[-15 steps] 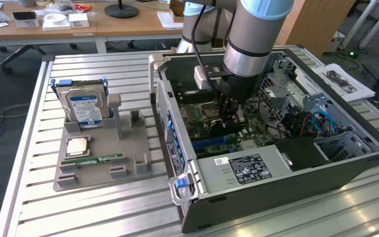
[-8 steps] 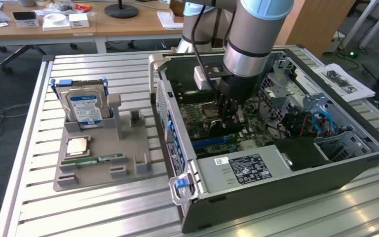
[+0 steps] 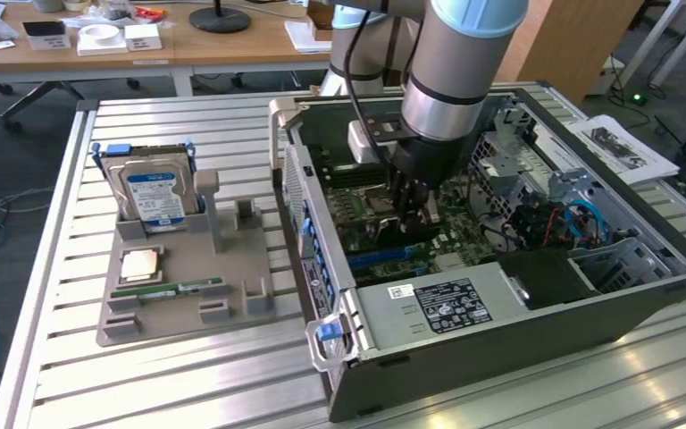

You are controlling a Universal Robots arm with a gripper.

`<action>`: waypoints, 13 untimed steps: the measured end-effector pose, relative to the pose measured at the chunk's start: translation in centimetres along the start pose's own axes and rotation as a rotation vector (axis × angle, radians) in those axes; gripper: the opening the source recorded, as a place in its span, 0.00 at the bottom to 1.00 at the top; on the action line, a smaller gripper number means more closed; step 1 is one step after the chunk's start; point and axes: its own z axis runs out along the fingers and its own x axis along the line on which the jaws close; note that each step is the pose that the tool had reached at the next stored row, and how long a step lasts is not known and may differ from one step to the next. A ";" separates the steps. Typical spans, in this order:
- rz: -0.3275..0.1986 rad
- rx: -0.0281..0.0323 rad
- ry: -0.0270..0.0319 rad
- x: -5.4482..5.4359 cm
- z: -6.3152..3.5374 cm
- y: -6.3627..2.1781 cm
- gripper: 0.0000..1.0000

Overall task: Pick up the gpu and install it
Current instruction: 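Insert the gpu into the slot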

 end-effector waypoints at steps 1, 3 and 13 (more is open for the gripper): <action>0.000 0.0000 0.0000 0.0 0.06 0.00 0.27; 0.000 0.0000 0.0000 0.0 0.18 0.02 0.27; 0.000 0.0002 -0.0003 0.0 0.48 0.07 0.27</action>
